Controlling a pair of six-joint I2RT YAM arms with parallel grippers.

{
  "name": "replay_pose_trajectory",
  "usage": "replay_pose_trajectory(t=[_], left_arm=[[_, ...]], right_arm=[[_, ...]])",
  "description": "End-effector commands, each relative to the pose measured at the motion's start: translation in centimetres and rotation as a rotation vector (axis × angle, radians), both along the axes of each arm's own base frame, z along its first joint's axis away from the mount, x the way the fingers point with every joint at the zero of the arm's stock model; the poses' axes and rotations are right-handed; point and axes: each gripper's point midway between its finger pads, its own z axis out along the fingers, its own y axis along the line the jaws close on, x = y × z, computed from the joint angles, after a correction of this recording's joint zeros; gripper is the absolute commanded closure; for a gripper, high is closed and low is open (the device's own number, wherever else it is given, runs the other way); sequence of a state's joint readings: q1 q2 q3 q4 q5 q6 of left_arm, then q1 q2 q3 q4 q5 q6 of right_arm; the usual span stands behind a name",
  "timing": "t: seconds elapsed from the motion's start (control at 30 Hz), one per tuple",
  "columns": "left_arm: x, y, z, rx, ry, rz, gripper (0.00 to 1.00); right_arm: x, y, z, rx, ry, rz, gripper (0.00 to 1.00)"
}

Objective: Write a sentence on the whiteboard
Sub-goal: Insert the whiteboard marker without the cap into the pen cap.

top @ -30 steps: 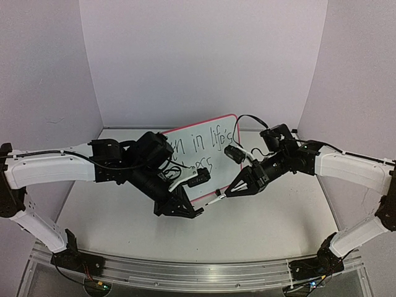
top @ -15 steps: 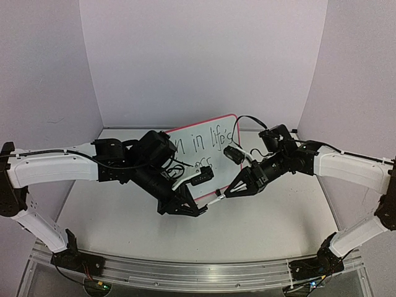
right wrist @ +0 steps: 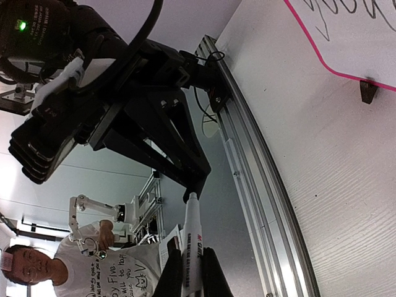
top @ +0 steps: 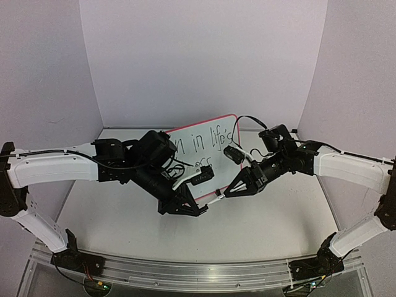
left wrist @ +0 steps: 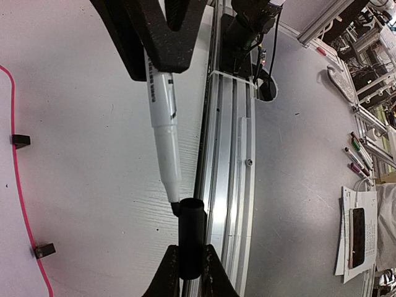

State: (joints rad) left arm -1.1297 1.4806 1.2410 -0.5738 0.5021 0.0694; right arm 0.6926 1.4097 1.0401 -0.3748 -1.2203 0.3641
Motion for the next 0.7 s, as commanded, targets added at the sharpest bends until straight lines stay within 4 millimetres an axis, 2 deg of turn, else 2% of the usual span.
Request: replay_pose_trajectory(t=[0.0,0.27,0.67], left_arm=[[0.1,0.0,1.3,-0.045,-0.017,0.016,1.0],[0.0,0.5,0.6,-0.027,-0.011,0.03,1.0],[0.2,0.4,1.6,-0.061,-0.017,0.043,1.0]], right_arm=[[0.0,0.1,1.9,0.045,-0.081,-0.001,1.0],[0.1,0.0,3.3,0.063,-0.119,-0.017,1.0],[-0.4,-0.2,1.7,0.038,-0.055,-0.002,1.0]])
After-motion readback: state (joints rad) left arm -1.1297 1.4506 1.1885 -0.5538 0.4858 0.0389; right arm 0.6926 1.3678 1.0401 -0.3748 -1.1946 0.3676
